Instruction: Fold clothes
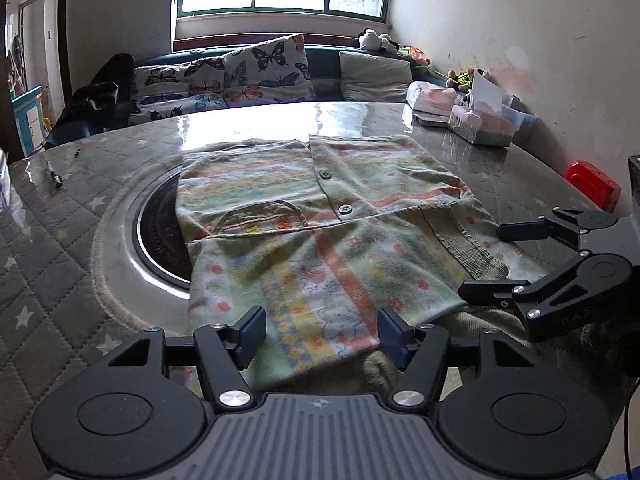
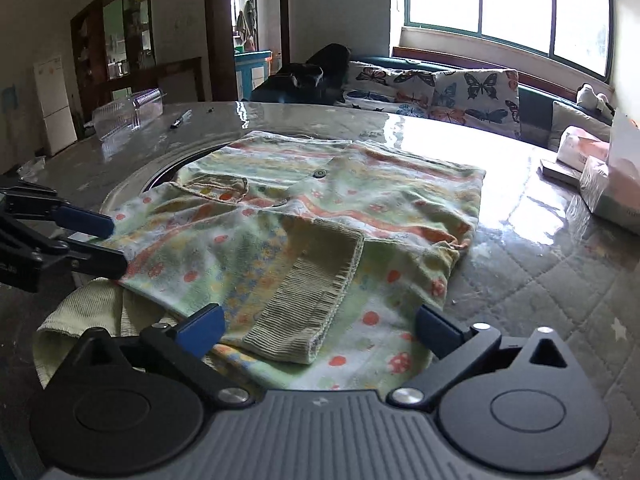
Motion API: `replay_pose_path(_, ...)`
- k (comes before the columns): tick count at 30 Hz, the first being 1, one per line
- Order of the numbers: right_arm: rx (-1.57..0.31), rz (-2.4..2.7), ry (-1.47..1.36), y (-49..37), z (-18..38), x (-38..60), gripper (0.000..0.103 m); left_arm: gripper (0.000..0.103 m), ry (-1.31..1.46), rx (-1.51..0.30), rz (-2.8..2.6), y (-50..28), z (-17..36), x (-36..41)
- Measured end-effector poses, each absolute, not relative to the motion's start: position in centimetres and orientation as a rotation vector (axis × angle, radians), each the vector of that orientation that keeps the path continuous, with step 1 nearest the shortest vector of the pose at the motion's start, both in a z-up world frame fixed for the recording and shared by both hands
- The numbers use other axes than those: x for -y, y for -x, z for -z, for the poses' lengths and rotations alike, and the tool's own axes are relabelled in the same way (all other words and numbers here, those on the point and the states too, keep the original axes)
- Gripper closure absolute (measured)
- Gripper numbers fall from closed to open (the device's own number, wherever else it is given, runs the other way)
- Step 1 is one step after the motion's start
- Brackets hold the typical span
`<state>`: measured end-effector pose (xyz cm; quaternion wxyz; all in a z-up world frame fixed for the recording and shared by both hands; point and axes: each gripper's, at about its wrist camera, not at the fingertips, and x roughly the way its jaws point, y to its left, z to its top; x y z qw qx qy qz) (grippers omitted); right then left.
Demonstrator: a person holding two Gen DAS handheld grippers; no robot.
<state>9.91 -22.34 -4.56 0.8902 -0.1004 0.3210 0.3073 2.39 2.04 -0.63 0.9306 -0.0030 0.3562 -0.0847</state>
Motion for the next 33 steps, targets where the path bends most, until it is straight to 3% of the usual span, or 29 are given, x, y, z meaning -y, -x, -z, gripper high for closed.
replay_pose_path(10,-0.662,-0.635,0.213,-9.8,4.7,22.3,0.000,0.038,0.004,-0.702,0.158,0.2,-0.2,-3.1)
replay_pose_path(25,-0.665,-0.637,0.210,-9.9,4.7,22.3,0.000,0.040,0.056,-0.724,-0.025,-2.3,1.1,-6.3)
replay_pose_path(33,-0.665,-0.638,0.206,-9.9,4.7,22.4,0.000,0.025,0.045,-0.700,-0.051,-7.1,0.8,-6.3)
